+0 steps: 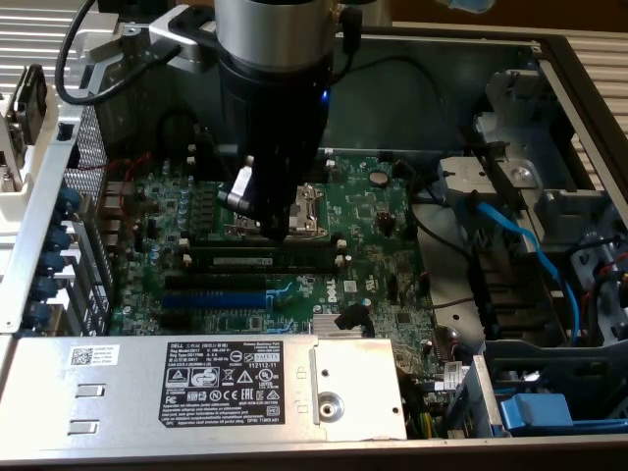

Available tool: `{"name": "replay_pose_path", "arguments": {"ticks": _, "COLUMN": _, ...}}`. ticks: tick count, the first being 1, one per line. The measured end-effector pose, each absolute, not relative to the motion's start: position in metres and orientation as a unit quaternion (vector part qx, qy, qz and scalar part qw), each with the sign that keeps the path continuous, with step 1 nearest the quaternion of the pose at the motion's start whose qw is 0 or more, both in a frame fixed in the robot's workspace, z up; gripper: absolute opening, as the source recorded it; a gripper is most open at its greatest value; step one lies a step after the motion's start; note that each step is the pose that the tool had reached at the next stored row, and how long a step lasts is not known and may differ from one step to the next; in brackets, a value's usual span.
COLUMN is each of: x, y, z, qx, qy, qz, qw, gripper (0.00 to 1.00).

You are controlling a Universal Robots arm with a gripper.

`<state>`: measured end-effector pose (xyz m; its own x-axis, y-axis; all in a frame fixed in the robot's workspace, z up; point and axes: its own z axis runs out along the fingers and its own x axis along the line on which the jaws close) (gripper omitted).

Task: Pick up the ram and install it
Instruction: 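Press down the ram until it locks into place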

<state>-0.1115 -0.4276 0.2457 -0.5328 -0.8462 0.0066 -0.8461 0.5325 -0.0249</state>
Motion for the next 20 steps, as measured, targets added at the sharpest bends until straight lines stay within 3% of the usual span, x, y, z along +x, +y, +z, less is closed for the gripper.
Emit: {"name": "replay_pose_path", "arguments": {"ticks": 20, "x": -0.1115, "y": -0.4276, "z": 0.2465, "qx": -0.385, "qy": 0.923, "qz": -0.014, "qw": 0.001, "gripper": 0.10}}
